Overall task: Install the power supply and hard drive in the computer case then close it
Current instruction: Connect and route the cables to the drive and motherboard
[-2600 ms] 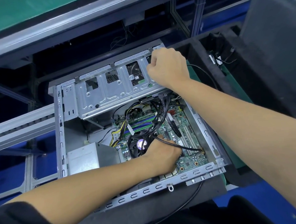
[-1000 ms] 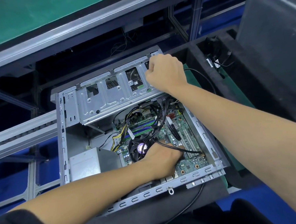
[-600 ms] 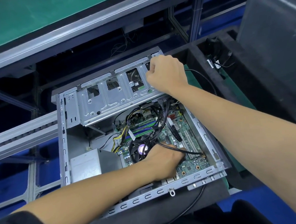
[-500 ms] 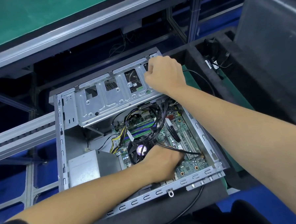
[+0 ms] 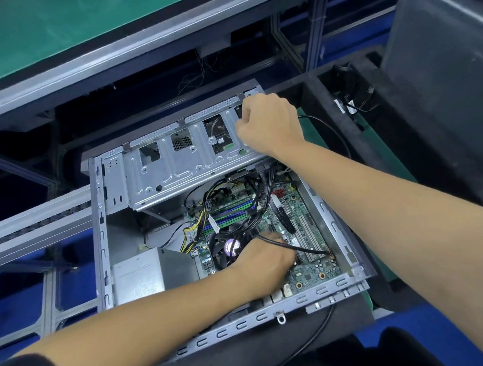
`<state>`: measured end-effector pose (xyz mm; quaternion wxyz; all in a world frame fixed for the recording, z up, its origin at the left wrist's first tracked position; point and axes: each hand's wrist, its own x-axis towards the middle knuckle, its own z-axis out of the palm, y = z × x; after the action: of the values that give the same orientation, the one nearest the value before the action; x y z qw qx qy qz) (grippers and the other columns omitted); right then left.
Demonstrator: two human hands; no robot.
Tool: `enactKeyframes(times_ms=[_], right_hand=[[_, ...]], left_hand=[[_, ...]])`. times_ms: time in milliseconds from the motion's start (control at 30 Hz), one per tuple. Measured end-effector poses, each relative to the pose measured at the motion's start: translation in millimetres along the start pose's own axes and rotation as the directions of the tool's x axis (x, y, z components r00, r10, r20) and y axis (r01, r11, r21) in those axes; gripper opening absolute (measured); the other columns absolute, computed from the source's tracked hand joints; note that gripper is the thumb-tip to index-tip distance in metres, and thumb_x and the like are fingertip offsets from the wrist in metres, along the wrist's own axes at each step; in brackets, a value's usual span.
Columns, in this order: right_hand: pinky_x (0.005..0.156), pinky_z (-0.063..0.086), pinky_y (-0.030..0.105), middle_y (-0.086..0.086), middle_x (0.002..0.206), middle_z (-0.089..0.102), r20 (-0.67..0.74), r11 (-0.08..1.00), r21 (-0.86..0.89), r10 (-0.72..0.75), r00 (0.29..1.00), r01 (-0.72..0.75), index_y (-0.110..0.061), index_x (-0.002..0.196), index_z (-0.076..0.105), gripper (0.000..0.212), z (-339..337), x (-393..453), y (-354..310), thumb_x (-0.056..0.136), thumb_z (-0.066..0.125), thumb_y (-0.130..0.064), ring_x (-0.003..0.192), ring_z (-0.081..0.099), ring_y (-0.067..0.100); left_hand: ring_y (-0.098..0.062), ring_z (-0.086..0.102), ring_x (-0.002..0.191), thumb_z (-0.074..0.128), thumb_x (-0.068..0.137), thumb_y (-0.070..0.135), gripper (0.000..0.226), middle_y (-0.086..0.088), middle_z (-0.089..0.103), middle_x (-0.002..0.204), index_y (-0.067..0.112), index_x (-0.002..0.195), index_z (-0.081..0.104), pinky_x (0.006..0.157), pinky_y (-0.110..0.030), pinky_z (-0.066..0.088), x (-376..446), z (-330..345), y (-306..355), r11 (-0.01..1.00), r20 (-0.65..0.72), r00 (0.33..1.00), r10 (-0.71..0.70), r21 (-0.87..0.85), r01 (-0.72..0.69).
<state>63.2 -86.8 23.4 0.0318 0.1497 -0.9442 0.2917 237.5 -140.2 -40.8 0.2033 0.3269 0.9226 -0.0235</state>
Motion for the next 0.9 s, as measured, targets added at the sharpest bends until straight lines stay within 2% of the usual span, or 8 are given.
enactKeyframes(times_ms=[100, 167, 267, 433, 600, 667, 767, 900], right_hand=[[0.073, 0.056, 0.041, 0.010, 0.082, 0.071, 0.004, 1.000, 0.007, -0.002, 1.000, 0.002, -0.005, 0.090, 0.068, 0.021, -0.3, -0.1, 0.1, 0.084, 0.055, -0.020, 0.078, 0.066, 0.030], [0.073, 0.056, 0.041, 0.010, 0.082, 0.070, 0.005, 1.000, 0.013, 0.001, 1.000, -0.001, -0.006, 0.090, 0.068, 0.020, -0.3, 0.0, 0.2, 0.084, 0.055, -0.020, 0.077, 0.066, 0.030], [0.073, 0.056, 0.041, 0.010, 0.081, 0.070, 0.006, 1.000, 0.013, 0.000, 1.000, 0.000, -0.006, 0.090, 0.068, 0.021, 0.1, 0.1, 0.4, 0.084, 0.055, -0.020, 0.077, 0.066, 0.030], [0.072, 0.056, 0.040, 0.009, 0.082, 0.070, 0.009, 1.000, 0.013, 0.002, 1.000, -0.002, -0.006, 0.091, 0.069, 0.021, -0.5, 0.3, 0.4, 0.084, 0.054, -0.021, 0.077, 0.066, 0.030], [0.070, 0.056, 0.039, 0.010, 0.082, 0.071, 0.009, 1.000, 0.012, -0.002, 1.000, 0.002, -0.006, 0.090, 0.068, 0.021, -1.0, -0.2, 1.0, 0.084, 0.054, -0.020, 0.077, 0.066, 0.031], [0.071, 0.055, 0.039, 0.010, 0.082, 0.071, 0.008, 1.000, 0.019, -0.003, 1.000, 0.003, -0.005, 0.091, 0.069, 0.022, -0.7, -0.1, 0.9, 0.084, 0.054, -0.020, 0.078, 0.066, 0.031], [0.071, 0.055, 0.039, 0.010, 0.082, 0.070, 0.012, 1.000, 0.014, -0.006, 1.000, 0.006, -0.005, 0.090, 0.068, 0.021, -0.6, 0.1, 0.8, 0.084, 0.054, -0.020, 0.078, 0.066, 0.031], [0.069, 0.054, 0.038, 0.010, 0.081, 0.070, 0.008, 1.000, 0.009, -0.009, 1.000, 0.009, -0.005, 0.089, 0.069, 0.021, -0.1, 0.8, 1.6, 0.081, 0.054, -0.019, 0.076, 0.066, 0.031]], left_hand=[[-0.024, 0.047, 0.086, 0.052, 0.074, 0.009, 0.008, -0.009, 0.060, 0.081, 0.009, 0.080, 0.059, 0.070, -0.034, 0.021, -0.3, 0.4, 1.3, 0.996, 0.014, 1.000, 0.002, 0.091, -0.003], [-0.024, 0.047, 0.083, 0.053, 0.072, 0.009, 0.010, -0.009, 0.059, 0.078, 0.008, 0.079, 0.060, 0.071, -0.033, 0.023, 0.5, 0.8, 2.2, 0.997, 0.024, 1.000, -0.019, 0.075, 0.018], [-0.022, 0.040, 0.071, 0.054, 0.068, 0.007, 0.005, -0.006, 0.045, 0.068, 0.010, 0.072, 0.052, 0.079, -0.034, 0.033, 1.9, 2.2, 2.3, 1.000, 0.028, 0.999, -0.031, -0.005, 0.031], [-0.021, 0.039, 0.064, 0.057, 0.068, 0.007, 0.015, 0.001, 0.033, 0.060, 0.014, 0.065, 0.044, 0.085, -0.034, 0.034, 4.6, 1.2, 4.5, 0.998, 0.062, 0.997, -0.050, -0.023, 0.051], [-0.025, 0.057, 0.081, 0.056, 0.073, 0.010, 0.011, -0.004, 0.053, 0.075, 0.015, 0.075, 0.046, 0.096, -0.036, 0.032, 7.8, -0.5, 6.4, 0.995, 0.095, 0.992, -0.086, -0.046, 0.091], [-0.025, 0.057, 0.083, 0.055, 0.073, 0.011, 0.012, -0.004, 0.054, 0.078, 0.015, 0.076, 0.045, 0.096, -0.036, 0.032, 7.3, -2.3, 5.9, 0.993, 0.112, 0.989, -0.095, -0.063, 0.102], [-0.023, 0.048, 0.071, 0.055, 0.073, 0.011, 0.008, -0.004, 0.057, 0.075, 0.015, 0.072, 0.048, 0.095, -0.037, 0.033, 7.1, -0.5, 5.8, 0.994, 0.089, 0.992, -0.090, -0.053, 0.095], [-0.020, 0.036, 0.062, 0.056, 0.069, 0.009, 0.017, 0.003, 0.035, 0.057, 0.015, 0.062, 0.041, 0.087, -0.035, 0.034, 6.5, -0.9, 5.4, 0.998, 0.072, 0.996, -0.049, -0.040, 0.052]])
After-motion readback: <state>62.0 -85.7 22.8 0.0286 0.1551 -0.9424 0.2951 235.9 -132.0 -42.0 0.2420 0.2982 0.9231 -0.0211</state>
